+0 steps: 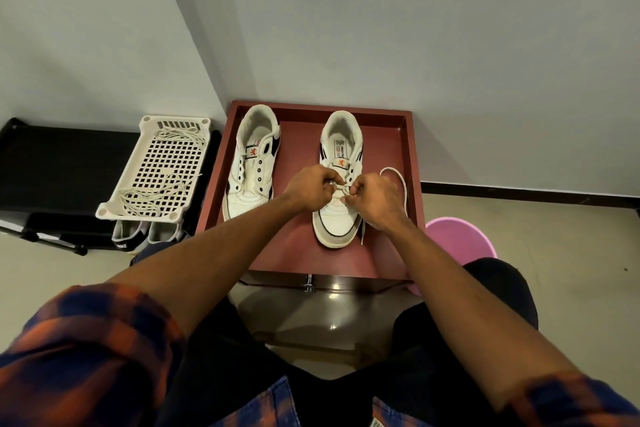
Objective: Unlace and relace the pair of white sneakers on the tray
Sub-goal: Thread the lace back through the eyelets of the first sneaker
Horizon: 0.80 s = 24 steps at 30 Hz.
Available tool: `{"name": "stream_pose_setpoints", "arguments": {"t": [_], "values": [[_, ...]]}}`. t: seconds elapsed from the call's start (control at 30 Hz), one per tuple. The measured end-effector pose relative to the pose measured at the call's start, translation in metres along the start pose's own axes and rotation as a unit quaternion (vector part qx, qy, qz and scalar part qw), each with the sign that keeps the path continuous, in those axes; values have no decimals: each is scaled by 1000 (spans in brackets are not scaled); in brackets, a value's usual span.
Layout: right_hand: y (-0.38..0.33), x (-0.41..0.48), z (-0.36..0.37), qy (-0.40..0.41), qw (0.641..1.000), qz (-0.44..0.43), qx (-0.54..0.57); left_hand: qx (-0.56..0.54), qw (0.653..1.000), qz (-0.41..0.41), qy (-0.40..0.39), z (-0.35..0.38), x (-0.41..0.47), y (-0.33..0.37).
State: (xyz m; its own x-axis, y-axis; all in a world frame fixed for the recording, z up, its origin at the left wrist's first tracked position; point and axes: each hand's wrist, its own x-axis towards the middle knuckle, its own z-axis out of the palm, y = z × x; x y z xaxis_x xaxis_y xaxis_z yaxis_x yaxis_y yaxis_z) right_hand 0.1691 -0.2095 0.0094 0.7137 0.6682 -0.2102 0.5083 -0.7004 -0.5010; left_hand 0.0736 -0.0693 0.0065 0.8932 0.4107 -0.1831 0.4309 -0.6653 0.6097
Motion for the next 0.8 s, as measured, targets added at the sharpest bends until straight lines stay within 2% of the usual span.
{"name": "stream_pose_setpoints", "arguments": {"t": [0.07,0.13,0.2,0.27,0.37,0.43,0.5,0.57,0.67,0.73,0.8], "values": [[3,2,-1,3,1000,-8,11,1,1000,-2,0,0,0,0],[3,1,-4,-10,998,-56,0,-1,1000,-2,0,-1,0,1],[4,1,-11,-55,994,-91,0,2,1000,0,-3,1,0,0],[9,1,-19,-165,982,-92,2,4,1000,1,-5,0,1,-1],[21,3,-32,-370,923,-53,-95,0,1000,1,-2,0,0,-1],[29,4,-40,-409,899,-33,-151,1,1000,2,-2,-1,0,1],[32,6,-44,-408,901,-20,-146,1,1000,3,-2,0,0,1],[28,9,-44,-370,922,-22,-108,4,1000,5,-2,-1,0,0],[13,7,-34,-208,975,-50,-62,0,1000,4,-1,-1,0,0],[0,4,-17,-111,990,-51,-70,1,1000,3,-4,-3,-1,0],[-9,0,-3,-52,996,-17,-72,-2,1000,3,-2,-2,-1,0]]}}
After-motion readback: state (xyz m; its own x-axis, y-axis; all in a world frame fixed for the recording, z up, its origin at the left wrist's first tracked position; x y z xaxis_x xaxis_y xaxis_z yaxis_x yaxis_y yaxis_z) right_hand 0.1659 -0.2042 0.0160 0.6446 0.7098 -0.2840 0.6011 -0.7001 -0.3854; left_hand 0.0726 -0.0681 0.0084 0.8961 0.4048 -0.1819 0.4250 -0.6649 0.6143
